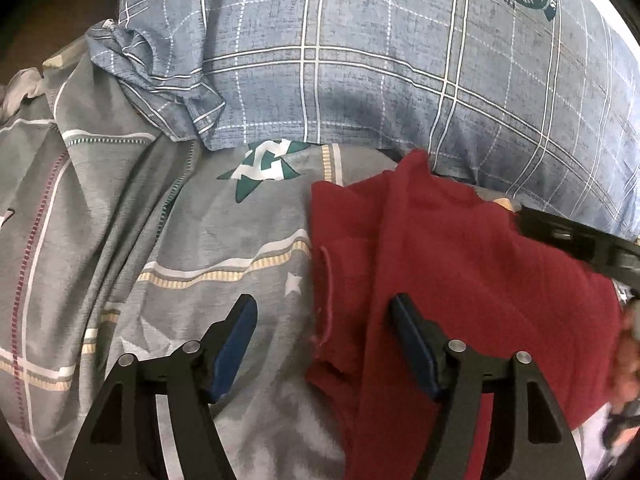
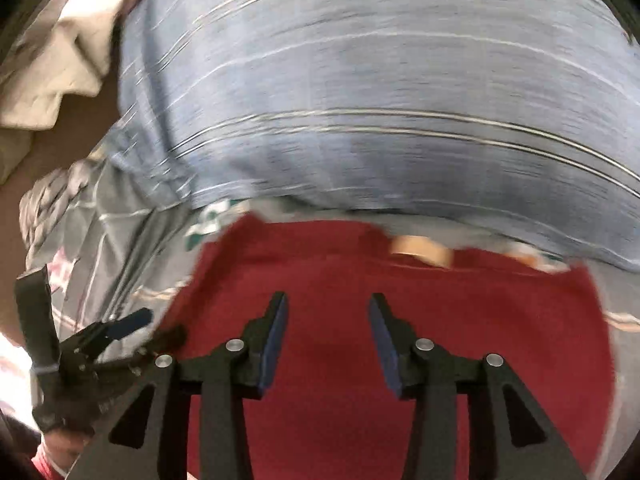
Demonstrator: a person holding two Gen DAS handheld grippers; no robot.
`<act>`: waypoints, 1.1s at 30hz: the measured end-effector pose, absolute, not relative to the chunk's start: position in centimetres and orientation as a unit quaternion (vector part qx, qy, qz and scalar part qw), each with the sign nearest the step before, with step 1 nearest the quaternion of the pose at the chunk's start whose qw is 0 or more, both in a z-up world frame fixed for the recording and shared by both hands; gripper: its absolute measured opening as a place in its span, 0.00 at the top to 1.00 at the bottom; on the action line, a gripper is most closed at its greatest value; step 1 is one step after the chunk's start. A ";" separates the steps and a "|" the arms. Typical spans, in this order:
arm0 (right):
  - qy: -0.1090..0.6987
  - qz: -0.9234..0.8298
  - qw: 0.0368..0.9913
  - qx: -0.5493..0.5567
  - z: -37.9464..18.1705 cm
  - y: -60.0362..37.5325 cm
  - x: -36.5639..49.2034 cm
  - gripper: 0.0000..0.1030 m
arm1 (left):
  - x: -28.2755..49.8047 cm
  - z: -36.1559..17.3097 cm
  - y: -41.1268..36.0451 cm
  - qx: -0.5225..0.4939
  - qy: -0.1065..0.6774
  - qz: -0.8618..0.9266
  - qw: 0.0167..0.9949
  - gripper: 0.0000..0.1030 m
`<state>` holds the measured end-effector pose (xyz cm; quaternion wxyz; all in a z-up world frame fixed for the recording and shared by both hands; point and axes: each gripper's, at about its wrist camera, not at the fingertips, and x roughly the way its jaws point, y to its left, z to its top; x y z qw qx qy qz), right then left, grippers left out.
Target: Fold small clothes
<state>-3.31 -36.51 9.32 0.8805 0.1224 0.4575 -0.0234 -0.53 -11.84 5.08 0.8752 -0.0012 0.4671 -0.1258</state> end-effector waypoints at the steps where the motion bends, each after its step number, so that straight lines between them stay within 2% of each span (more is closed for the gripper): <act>1: 0.460 -0.016 0.880 0.114 8.9 -35.3 -2.1 0.57 | -0.5 5.2 -11.5 -0.003 0.469 -0.128 0.874 0.33; 11: 0.511 -0.014 0.855 0.087 3.2 -30.1 5.2 0.57 | 1.0 5.0 -8.6 -0.037 0.495 -0.112 0.861 0.33; 16: 0.506 -0.010 0.855 0.116 3.8 -30.8 4.9 0.56 | 1.0 5.0 -8.7 -0.027 0.499 -0.107 0.859 0.33; 18: 0.505 0.002 0.853 0.133 4.6 -31.1 3.9 0.45 | 0.8 5.1 -8.6 -0.023 0.503 -0.106 0.858 0.33; 19: 0.503 0.008 0.853 0.138 5.0 -31.0 3.4 0.33 | 0.6 5.3 -8.3 -0.022 0.505 -0.105 0.857 0.33; 20: 0.502 0.012 0.853 0.141 5.3 -30.7 3.4 0.25 | 0.4 5.4 -8.0 -0.022 0.505 -0.105 0.857 0.33; 21: 0.504 0.019 0.852 0.142 5.6 -30.3 3.2 0.24 | 0.2 5.6 -7.6 -0.021 0.504 -0.103 0.857 0.33; 30: 0.552 -0.036 0.833 0.021 3.6 -25.6 6.6 0.22 | 0.0 6.4 -6.9 -0.032 0.511 -0.112 0.852 0.33; 31: 0.550 -0.043 0.834 0.004 3.2 -25.3 6.7 0.25 | 0.0 6.4 -7.0 -0.029 0.510 -0.114 0.852 0.33; 33: 0.537 -0.044 0.842 -0.020 3.2 -25.1 6.1 0.38 | -0.1 6.6 -7.1 -0.029 0.508 -0.118 0.853 0.33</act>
